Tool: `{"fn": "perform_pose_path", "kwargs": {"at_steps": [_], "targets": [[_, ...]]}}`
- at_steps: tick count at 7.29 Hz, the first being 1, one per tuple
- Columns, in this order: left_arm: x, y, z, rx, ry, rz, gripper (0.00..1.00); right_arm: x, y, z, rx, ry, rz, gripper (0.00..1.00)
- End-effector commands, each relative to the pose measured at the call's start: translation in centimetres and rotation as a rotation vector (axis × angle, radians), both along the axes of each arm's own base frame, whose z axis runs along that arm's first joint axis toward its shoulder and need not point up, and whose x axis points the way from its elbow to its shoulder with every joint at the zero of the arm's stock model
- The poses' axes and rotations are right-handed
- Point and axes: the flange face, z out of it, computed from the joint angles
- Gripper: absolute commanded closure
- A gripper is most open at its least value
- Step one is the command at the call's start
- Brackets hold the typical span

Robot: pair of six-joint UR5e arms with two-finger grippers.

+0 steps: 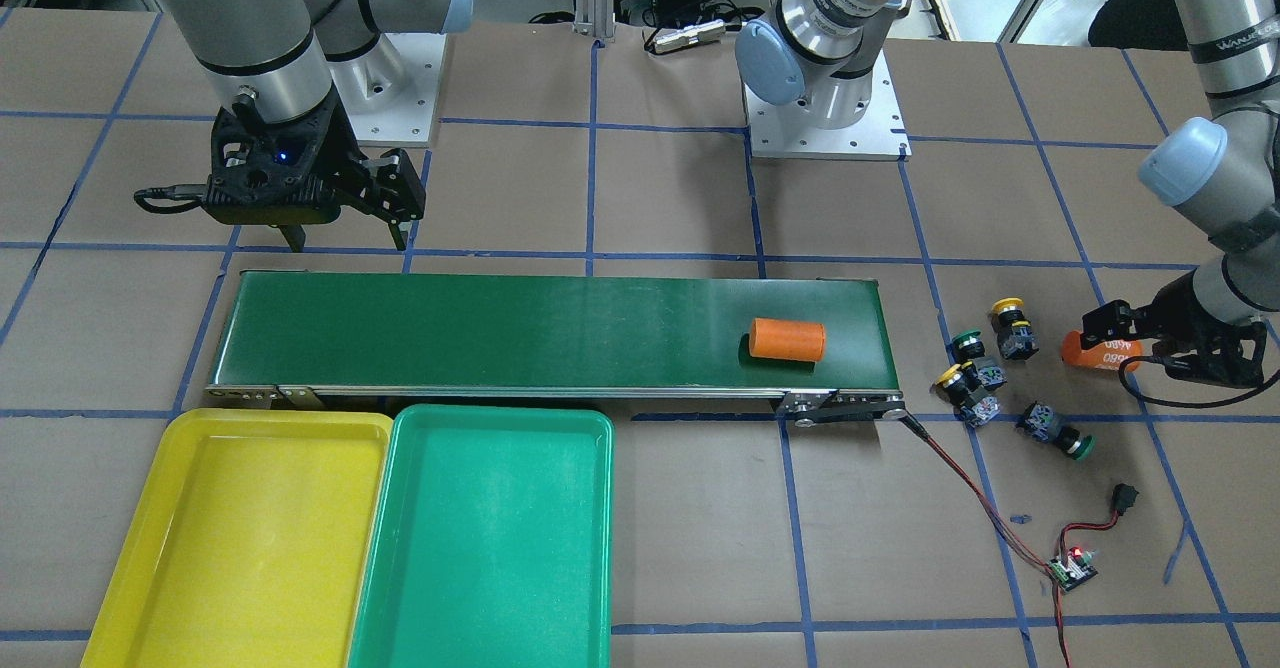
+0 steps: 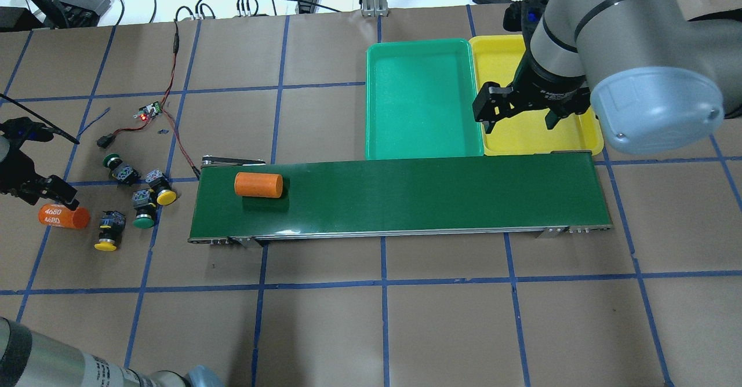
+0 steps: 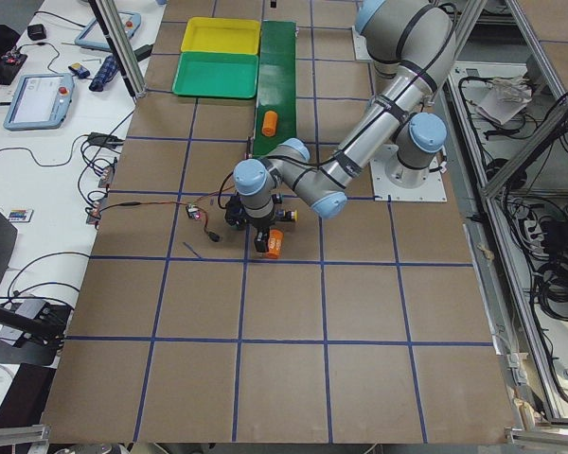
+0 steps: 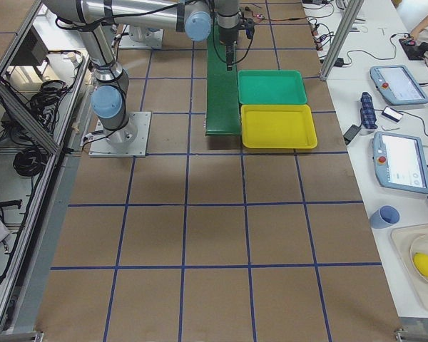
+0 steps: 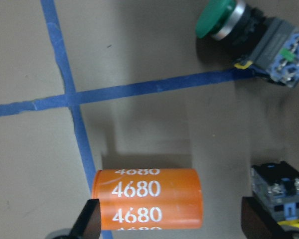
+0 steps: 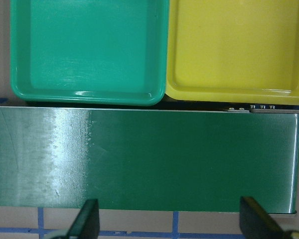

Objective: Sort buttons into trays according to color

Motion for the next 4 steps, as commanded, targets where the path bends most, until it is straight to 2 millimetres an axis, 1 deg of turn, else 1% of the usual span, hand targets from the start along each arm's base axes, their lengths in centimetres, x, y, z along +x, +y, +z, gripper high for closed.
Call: {"fn": "perform_pose_path", "kwargs": {"at_steps": [1,2,3,4], "targets": [[0.4,-0.2,-0.8,0.016,0.004,-0.043,0.00,0.0,-0.1,-0.2,0.003,0.001,0.000,0.00],[0.4,-0.2,-1.3,0.025,0.010,-0.043,0.00,0.0,-0.7,0.4,-0.039,0.003,0.015,0.00],[0.4,-0.2,-1.4,0.025,0.012,-0.043,0.00,0.0,-1.2,0.1,-0.045,0.008,0.013,0.00],[0.4,-0.2,-1.6,0.027,0.014,-0.043,0.00,0.0,-1.2,0.1,-0.044,0.009,0.013,0.00]]}}
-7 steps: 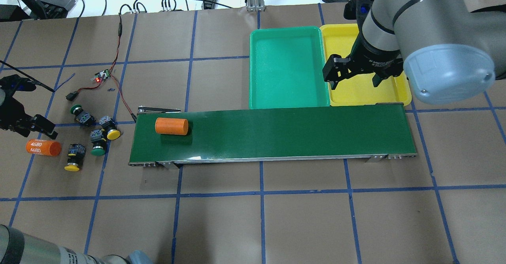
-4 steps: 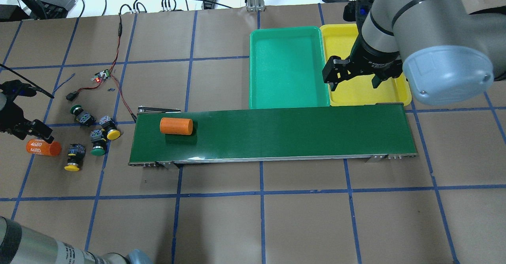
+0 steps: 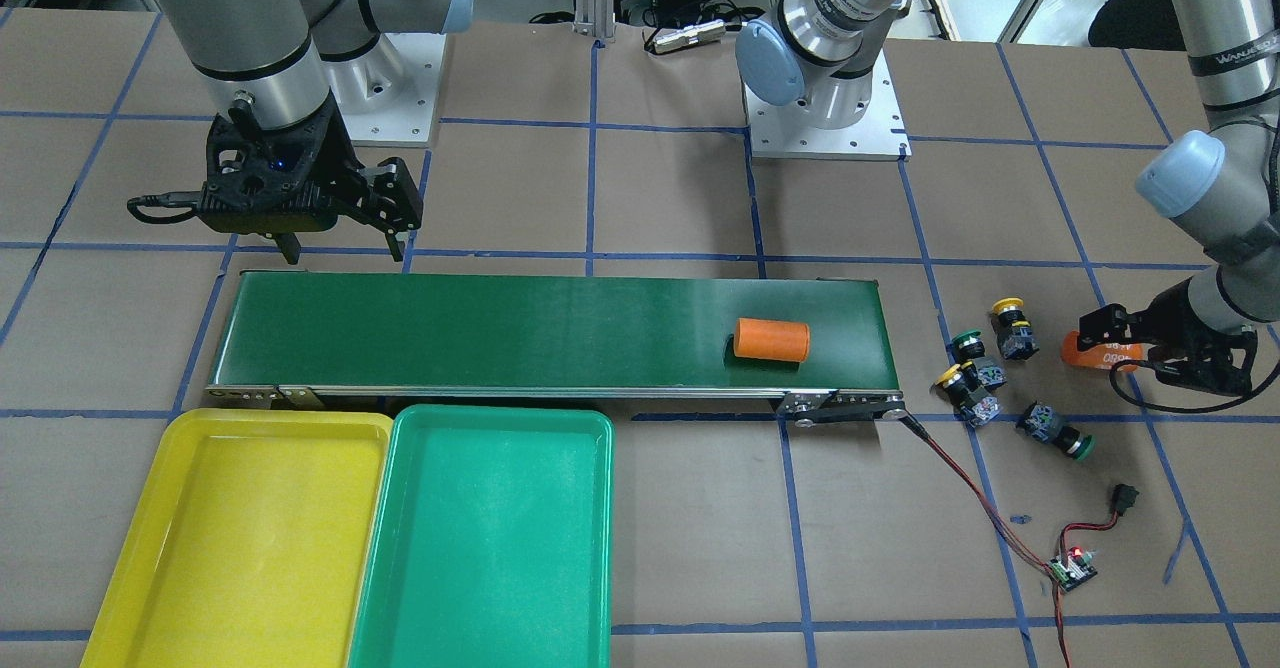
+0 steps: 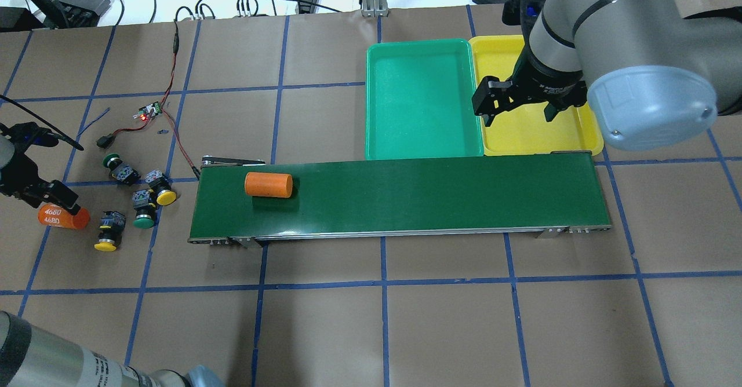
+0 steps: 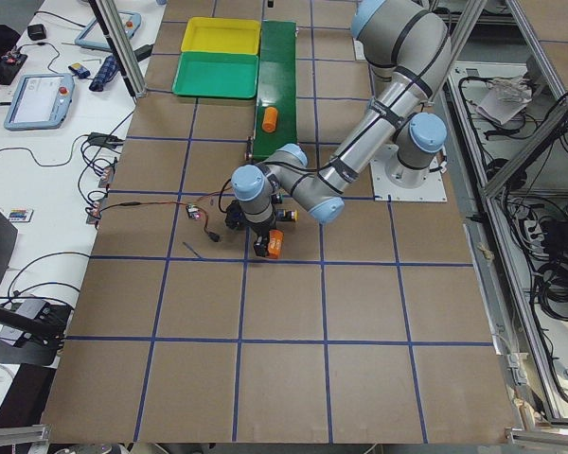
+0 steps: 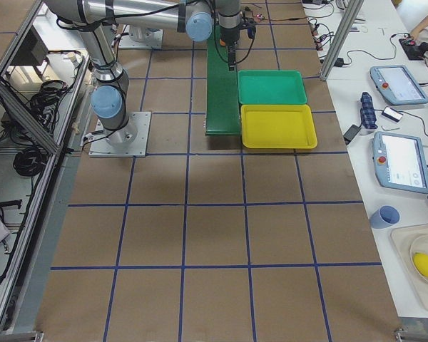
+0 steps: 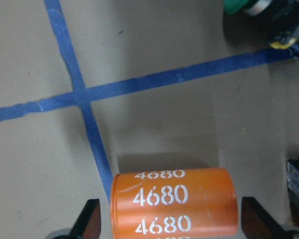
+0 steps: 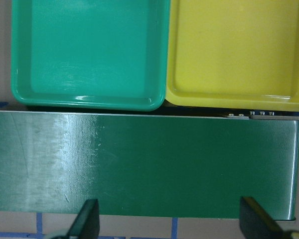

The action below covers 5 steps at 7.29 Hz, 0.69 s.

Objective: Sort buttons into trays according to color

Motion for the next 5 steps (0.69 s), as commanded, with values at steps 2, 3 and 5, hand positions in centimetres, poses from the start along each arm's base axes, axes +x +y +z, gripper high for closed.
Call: {"fn": "perform_pose_path", "kwargs": {"at_steps": [2,3,5], "targets": [[0.0,0.0,-0.9,0.013,0.010,-0.002,0.00,0.0,-0.3,0.0,-0.009,0.001,0.001,0.00],[0.0,0.0,-1.2,0.018,0.015,-0.003,0.00,0.0,-0.3,0.0,-0.009,0.001,0.001,0.00],[-0.1,0.2,-1.9,0.034,0.027,-0.003,0.00,0.0,-0.3,-0.1,-0.009,0.001,0.001,0.00]]}}
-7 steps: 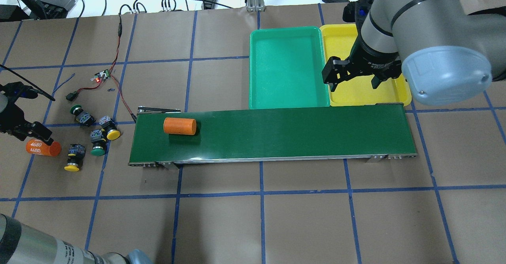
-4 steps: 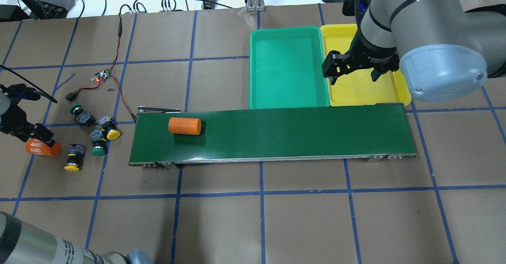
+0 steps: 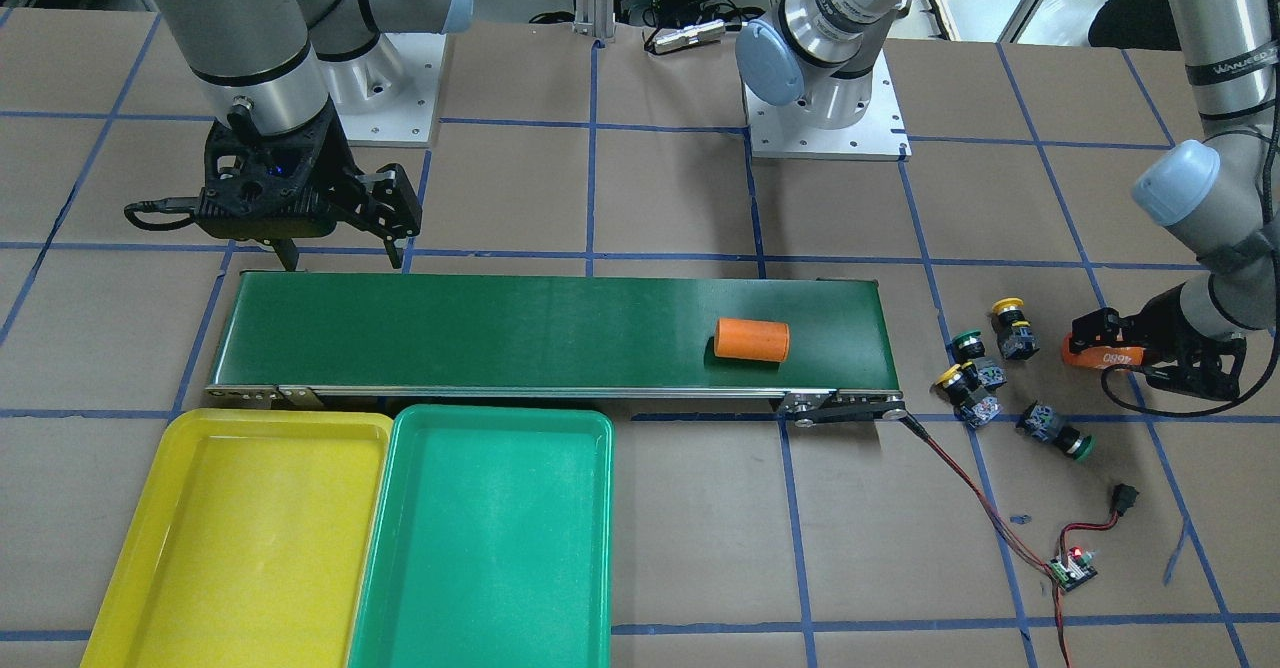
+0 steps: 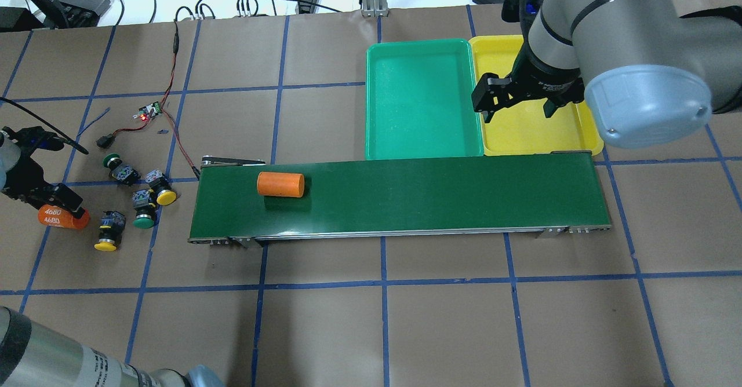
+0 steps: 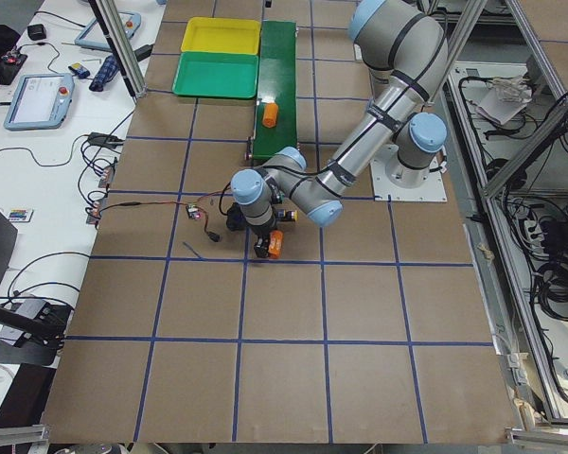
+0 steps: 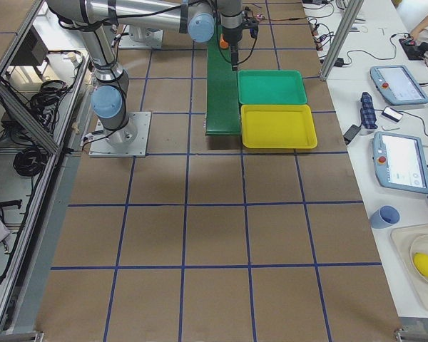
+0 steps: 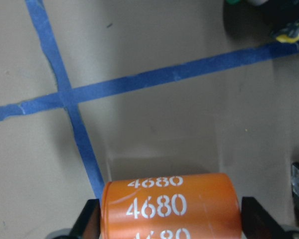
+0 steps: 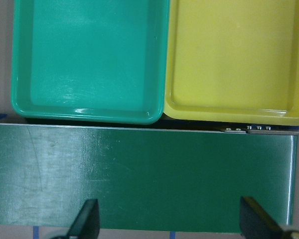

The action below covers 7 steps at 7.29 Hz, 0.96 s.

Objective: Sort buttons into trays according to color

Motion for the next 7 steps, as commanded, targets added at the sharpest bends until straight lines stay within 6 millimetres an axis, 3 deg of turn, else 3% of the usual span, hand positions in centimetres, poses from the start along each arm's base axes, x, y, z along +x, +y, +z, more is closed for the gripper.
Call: {"fn": "perform_pose_path", "kwargs": {"at_steps": [1,3,4,5,7], "targets": [[0.2,0.3,-0.5,0.025,-0.001,0.001,0.00,0.0,0.0,0.0,0.000,0.000,0.000,0.00],[0.2,0.5,-0.7,0.038,-0.008,0.003,0.00,0.0,0.0,-0.2,0.003,-0.002,-0.001,0.00],[0.3,0.4,-0.5,0.035,-0.013,0.012,0.62,0.0,0.0,-0.2,0.003,-0.002,-0.003,0.00],[0.3,0.4,-0.3,0.040,-0.008,0.011,1.00,0.0,0.1,-0.3,0.004,-0.002,-0.003,0.00],[-1.1,-0.3,4.3,0.010,-0.007,-0.006,1.00,0.0,0.1,-0.3,0.004,-0.002,-0.004,0.00]]}}
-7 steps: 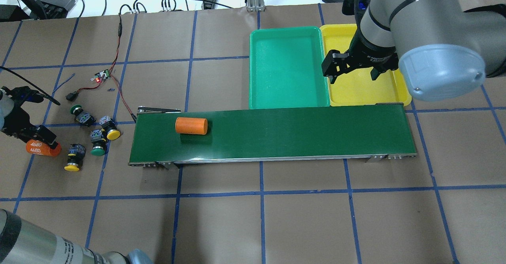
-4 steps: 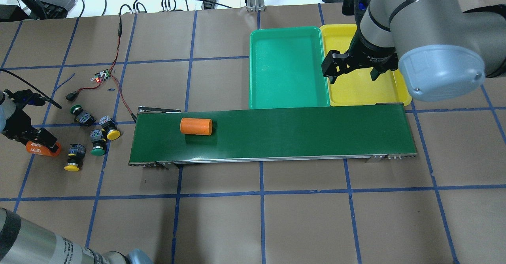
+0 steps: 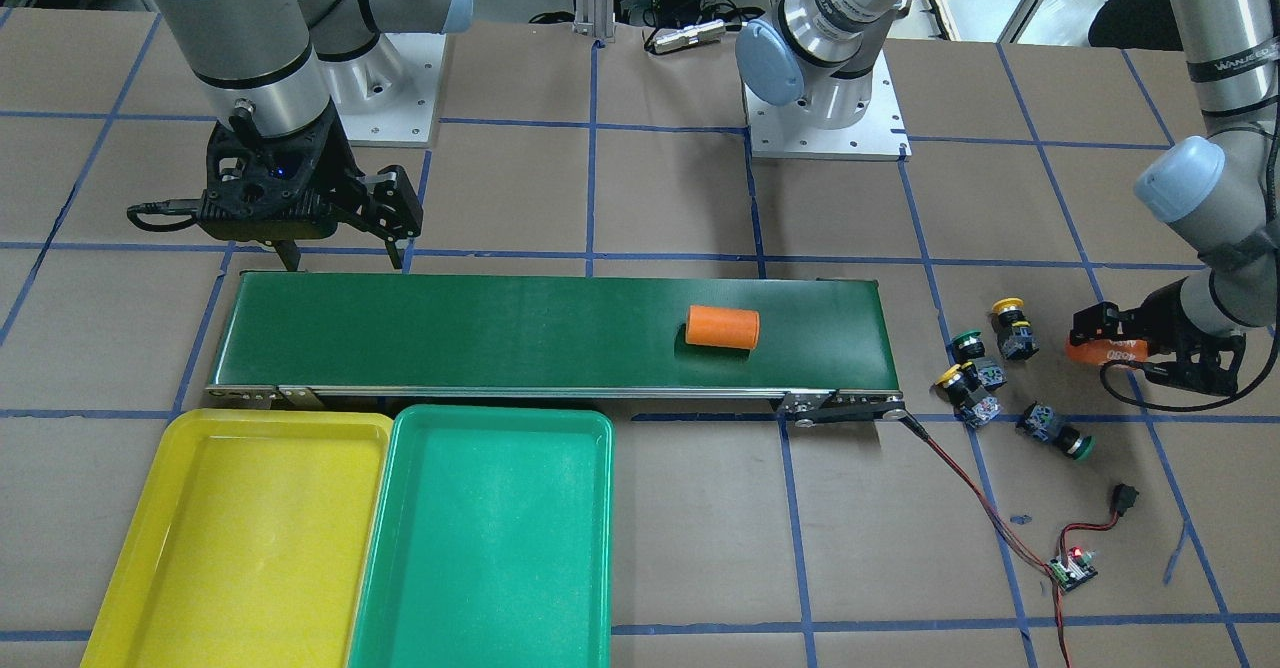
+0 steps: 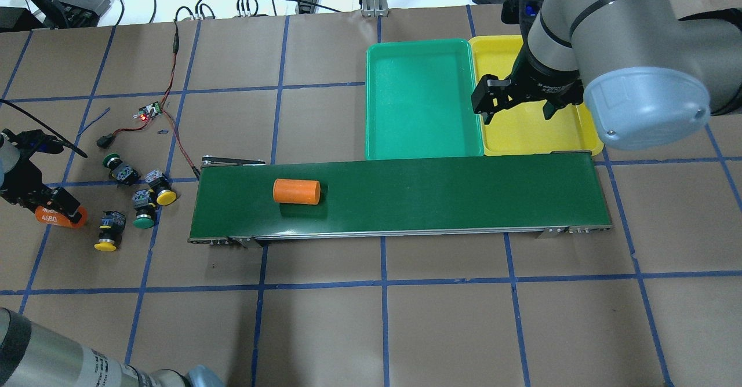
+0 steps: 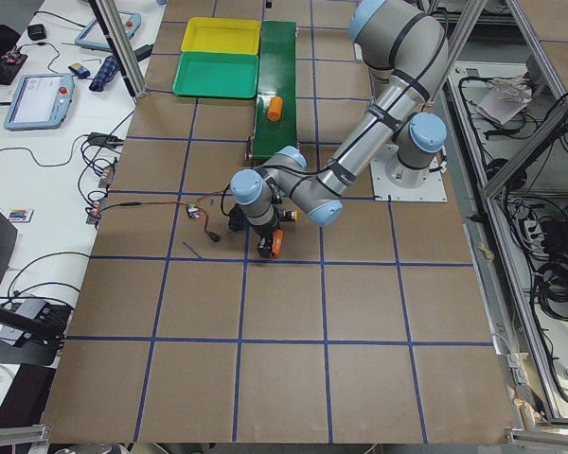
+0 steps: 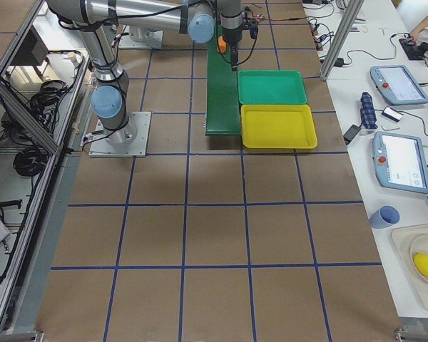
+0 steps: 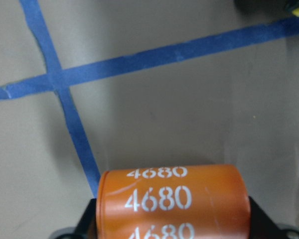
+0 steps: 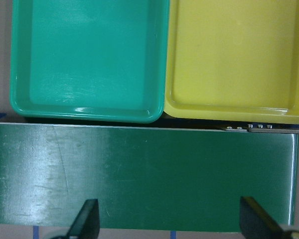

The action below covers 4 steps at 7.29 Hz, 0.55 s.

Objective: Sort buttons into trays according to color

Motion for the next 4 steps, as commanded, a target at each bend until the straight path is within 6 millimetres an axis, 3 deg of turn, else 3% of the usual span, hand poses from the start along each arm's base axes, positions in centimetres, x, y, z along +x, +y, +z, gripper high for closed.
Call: {"fn": "perform_pose_path", "kwargs": {"at_steps": [1,2,3,4], "targets": [[-3.9,-2.5,7.2,-0.037,0.029,-0.012,1.00,0.0,0.0,0.0,0.000,0.001,0.000,0.00],[-9.0,-4.7,12.1,-0.020,0.027,0.040,1.00,0.0,0.0,-0.1,0.002,0.001,-0.001,0.00],[-14.6,-6.3,15.2,-0.041,0.063,0.103,1.00,0.0,0.0,-0.1,0.003,-0.001,-0.006,0.00],[-19.1,-6.7,15.0,-0.034,0.065,0.157,1.00,0.0,0.0,-0.1,0.003,-0.001,-0.004,0.00]]}}
